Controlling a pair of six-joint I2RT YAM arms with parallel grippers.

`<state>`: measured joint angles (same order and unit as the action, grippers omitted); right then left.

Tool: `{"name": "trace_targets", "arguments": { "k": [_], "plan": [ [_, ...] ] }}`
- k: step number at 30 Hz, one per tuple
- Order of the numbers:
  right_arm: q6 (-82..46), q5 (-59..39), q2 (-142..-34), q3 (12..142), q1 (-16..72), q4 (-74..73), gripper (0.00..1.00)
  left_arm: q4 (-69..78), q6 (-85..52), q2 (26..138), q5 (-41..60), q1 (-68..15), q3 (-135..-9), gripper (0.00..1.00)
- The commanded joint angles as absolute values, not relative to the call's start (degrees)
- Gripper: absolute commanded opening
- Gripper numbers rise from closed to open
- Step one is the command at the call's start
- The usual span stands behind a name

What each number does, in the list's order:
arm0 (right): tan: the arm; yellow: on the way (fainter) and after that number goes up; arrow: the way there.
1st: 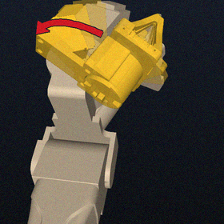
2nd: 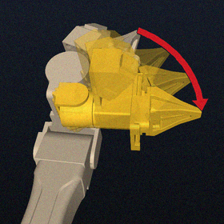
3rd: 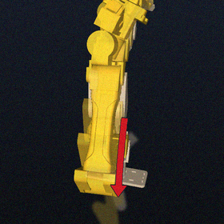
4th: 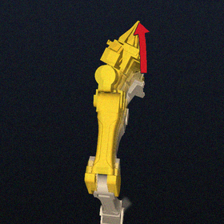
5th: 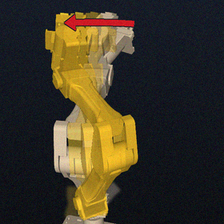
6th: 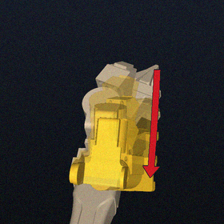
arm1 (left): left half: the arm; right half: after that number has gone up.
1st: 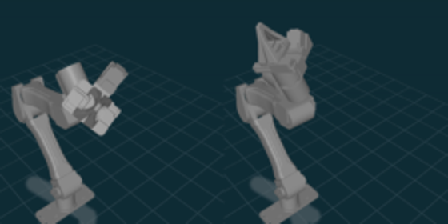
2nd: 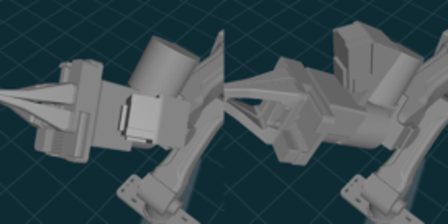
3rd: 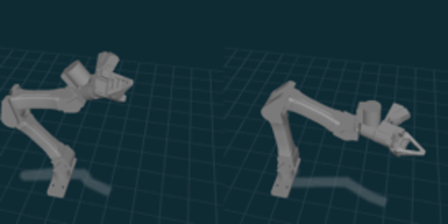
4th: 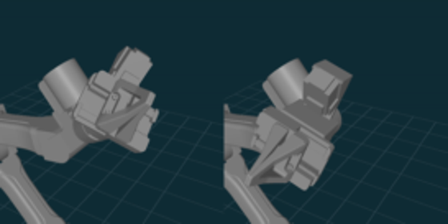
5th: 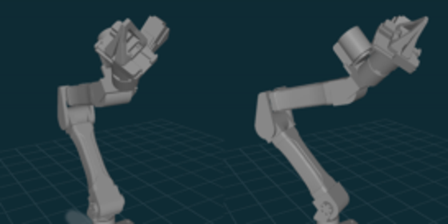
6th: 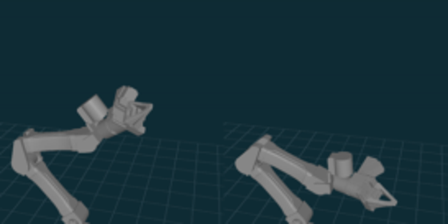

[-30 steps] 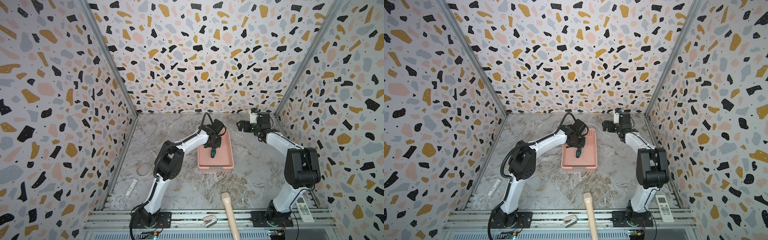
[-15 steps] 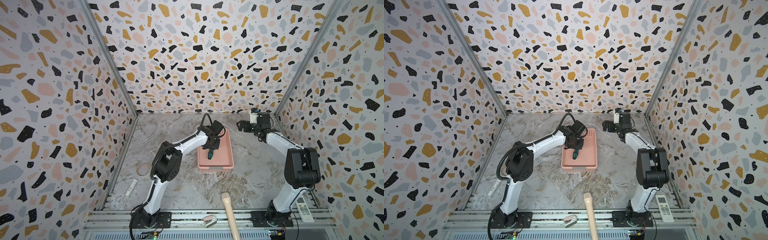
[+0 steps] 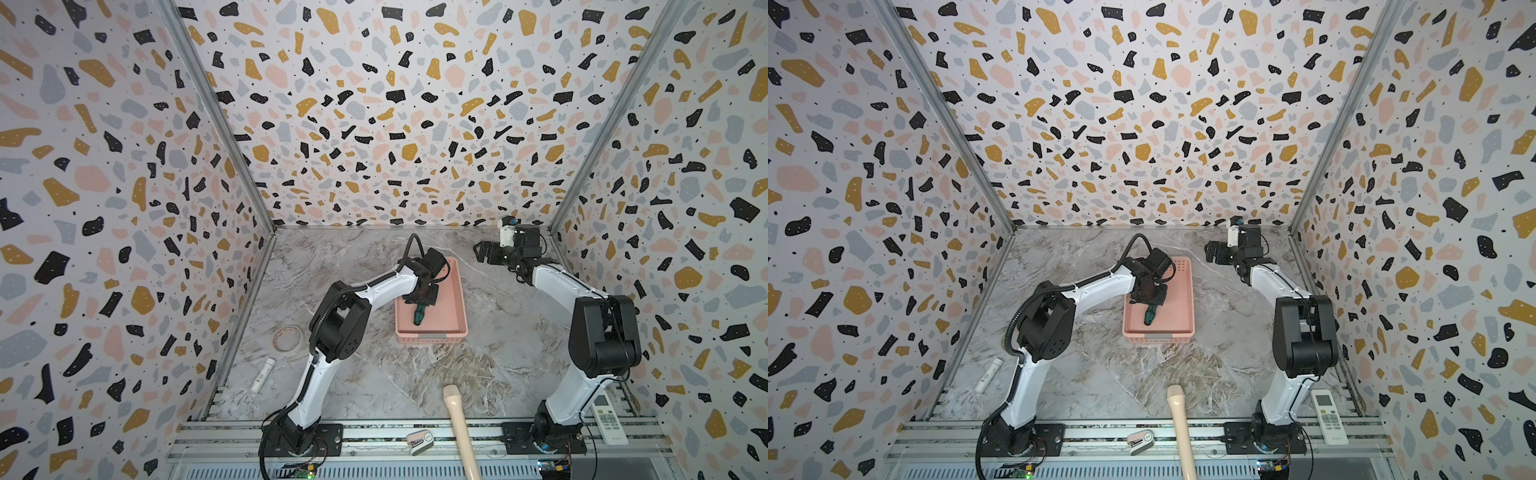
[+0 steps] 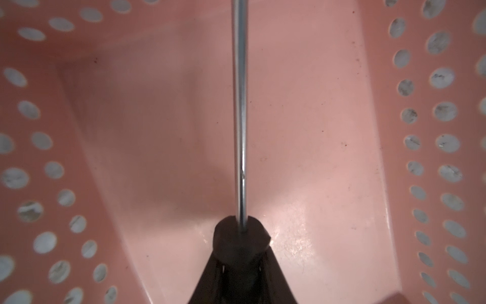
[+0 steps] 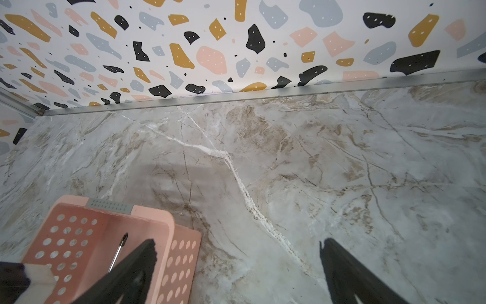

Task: Put the screwdriver in the bin

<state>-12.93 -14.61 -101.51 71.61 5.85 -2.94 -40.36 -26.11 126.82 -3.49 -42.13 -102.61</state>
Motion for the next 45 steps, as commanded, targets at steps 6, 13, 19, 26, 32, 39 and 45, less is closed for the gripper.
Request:
{"name": "trace_targets", "arguments": {
  "k": [6,13,19,26,32,39,45],
  "plan": [
    [-12.48,-14.90,-99.76,72.19,5.63,-1.53,0.99,-38.23,-25.51,127.18,-2.64,-42.19,-102.91,0.30],
    [-12.30,-14.93,-99.67,72.00,5.63,-1.76,0.99,-37.24,-24.57,125.46,-4.06,-42.19,-104.59,0.43],
    [-12.04,-14.22,-98.52,71.14,5.62,-2.79,0.99,-38.45,-22.11,122.05,-9.89,-41.52,-109.38,0.77],
    [-10.79,-12.46,-92.40,64.80,5.60,-11.55,0.99,-21.50,-17.41,104.61,-22.70,-38.49,-97.68,0.98],
    [-9.64,-7.26,-85.56,56.74,5.62,-16.60,0.99,0.49,-13.08,83.26,-31.17,-31.39,-70.43,1.00],
    [-6.56,-0.33,-74.67,40.86,5.62,-23.06,0.99,26.43,1.66,66.08,-45.94,-28.04,-40.08,1.00],
    [-6.45,7.58,-68.14,26.57,5.77,-30.88,0.99,47.07,6.99,64.07,-49.44,-26.86,-20.72,1.00]
  ]
}}
